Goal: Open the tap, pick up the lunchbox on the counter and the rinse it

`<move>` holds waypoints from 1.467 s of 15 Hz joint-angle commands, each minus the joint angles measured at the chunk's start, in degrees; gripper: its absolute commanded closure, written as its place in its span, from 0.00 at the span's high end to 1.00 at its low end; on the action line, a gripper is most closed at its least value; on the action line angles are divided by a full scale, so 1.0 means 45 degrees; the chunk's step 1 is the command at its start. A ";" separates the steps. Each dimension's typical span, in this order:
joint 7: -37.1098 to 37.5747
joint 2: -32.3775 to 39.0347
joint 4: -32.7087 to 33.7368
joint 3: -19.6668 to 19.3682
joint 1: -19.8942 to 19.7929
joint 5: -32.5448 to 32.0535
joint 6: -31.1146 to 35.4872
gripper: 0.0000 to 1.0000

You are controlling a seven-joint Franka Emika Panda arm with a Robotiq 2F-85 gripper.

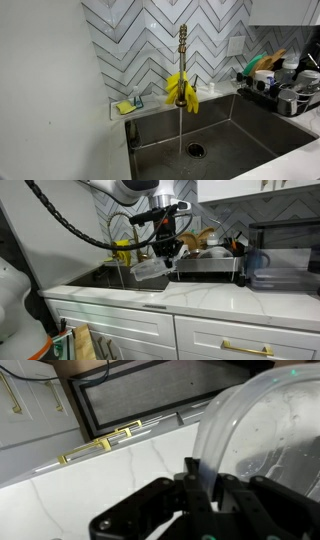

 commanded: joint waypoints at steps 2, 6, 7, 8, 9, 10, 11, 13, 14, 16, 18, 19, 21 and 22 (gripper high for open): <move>-0.0435 0.1030 -0.0154 -0.0266 -0.0470 0.0357 0.1389 0.02; -0.0226 0.1927 -0.0317 -0.0220 -0.0681 0.0724 0.2731 0.02; -0.0279 0.2117 -0.0397 -0.0230 -0.0743 0.0875 0.2997 0.02; -0.0304 0.2294 -0.0405 -0.0241 -0.0810 0.1058 0.3149 0.02; -0.0392 0.2501 -0.0363 -0.0282 -0.0906 0.1261 0.3246 0.02; -0.0445 0.2649 -0.0354 -0.0291 -0.0994 0.1373 0.3365 0.02; -0.0336 0.2818 -0.0333 -0.0317 -0.1120 0.1388 0.3558 0.02; -0.0325 0.3018 -0.0298 -0.0313 -0.1286 0.1567 0.3742 0.02; -0.0297 0.3060 -0.0294 -0.0304 -0.1345 0.1607 0.3801 0.02; -0.0186 0.3173 -0.0285 -0.0276 -0.1447 0.1606 0.3970 0.33; -0.0108 0.3210 -0.0227 -0.0250 -0.1506 0.1751 0.3976 0.47; -0.0075 0.3264 -0.0140 -0.0247 -0.1529 0.1831 0.3918 0.55; -0.0051 0.3272 0.0037 -0.0233 -0.1548 0.1950 0.3742 0.70; -0.0032 0.3237 0.0103 -0.0225 -0.1551 0.1993 0.3713 0.77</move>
